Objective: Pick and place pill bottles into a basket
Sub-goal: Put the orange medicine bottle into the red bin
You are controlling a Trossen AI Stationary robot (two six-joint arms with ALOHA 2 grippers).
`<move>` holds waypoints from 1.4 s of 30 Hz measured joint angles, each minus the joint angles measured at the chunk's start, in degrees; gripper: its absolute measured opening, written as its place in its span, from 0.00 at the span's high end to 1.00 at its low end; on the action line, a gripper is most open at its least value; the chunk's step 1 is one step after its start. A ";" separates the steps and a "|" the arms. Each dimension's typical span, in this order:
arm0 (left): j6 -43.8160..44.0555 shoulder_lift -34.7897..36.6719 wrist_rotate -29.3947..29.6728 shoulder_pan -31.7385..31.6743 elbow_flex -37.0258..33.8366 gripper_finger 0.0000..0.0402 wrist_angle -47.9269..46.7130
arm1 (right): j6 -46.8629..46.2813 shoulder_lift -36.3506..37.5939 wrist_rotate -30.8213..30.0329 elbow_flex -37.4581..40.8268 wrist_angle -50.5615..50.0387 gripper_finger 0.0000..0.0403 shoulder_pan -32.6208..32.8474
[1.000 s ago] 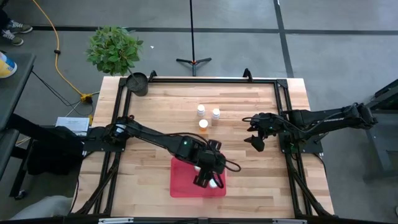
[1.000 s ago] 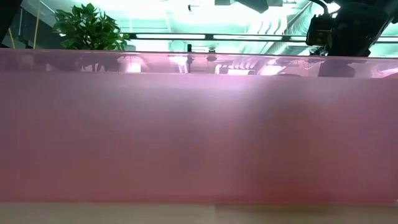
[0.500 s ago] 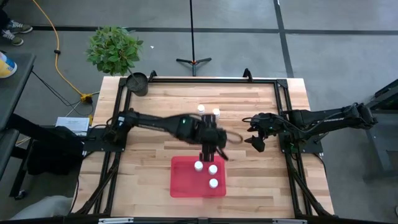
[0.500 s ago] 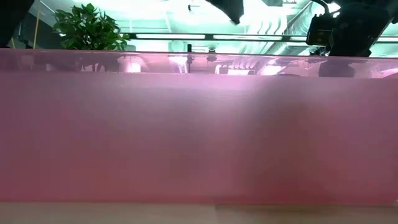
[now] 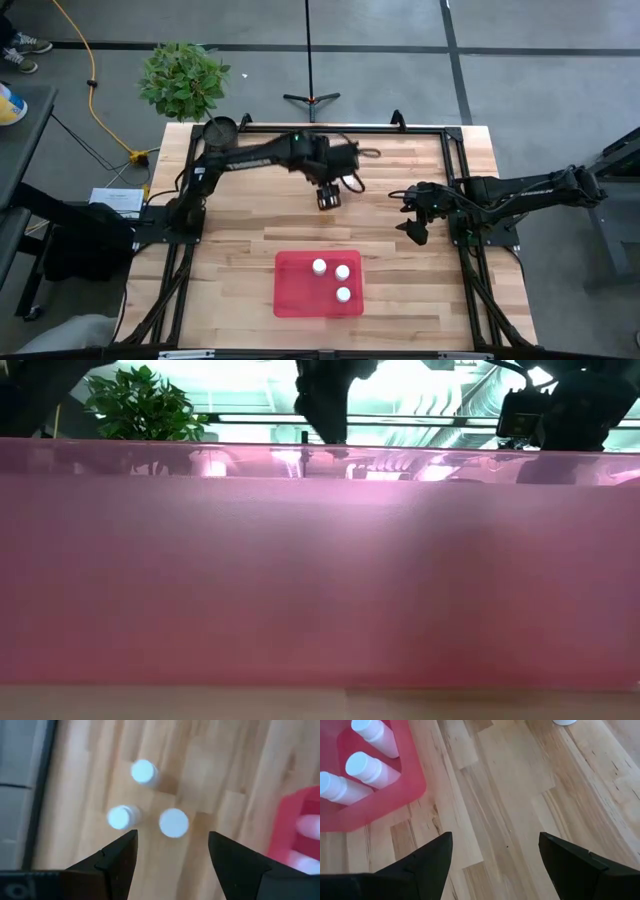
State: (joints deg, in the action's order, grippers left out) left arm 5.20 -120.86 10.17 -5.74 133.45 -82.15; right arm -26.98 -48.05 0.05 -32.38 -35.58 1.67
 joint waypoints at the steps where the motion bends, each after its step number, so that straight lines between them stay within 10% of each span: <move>1: -0.23 -0.02 -2.44 -1.02 0.00 0.31 -0.43 | 0.02 0.00 0.00 0.00 -0.12 0.29 0.00; 13: -10.48 -0.04 -21.75 -7.97 0.00 0.31 -2.41 | 0.44 0.00 -0.02 0.00 -0.05 0.29 0.00; 42: -15.12 -0.12 -17.98 -11.15 -22.46 0.31 14.00 | 0.22 0.00 -0.16 0.00 0.08 0.29 0.00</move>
State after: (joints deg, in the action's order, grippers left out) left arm -9.92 -120.98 -7.82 -16.88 110.99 -68.15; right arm -26.77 -48.05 -0.10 -32.38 -35.50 1.67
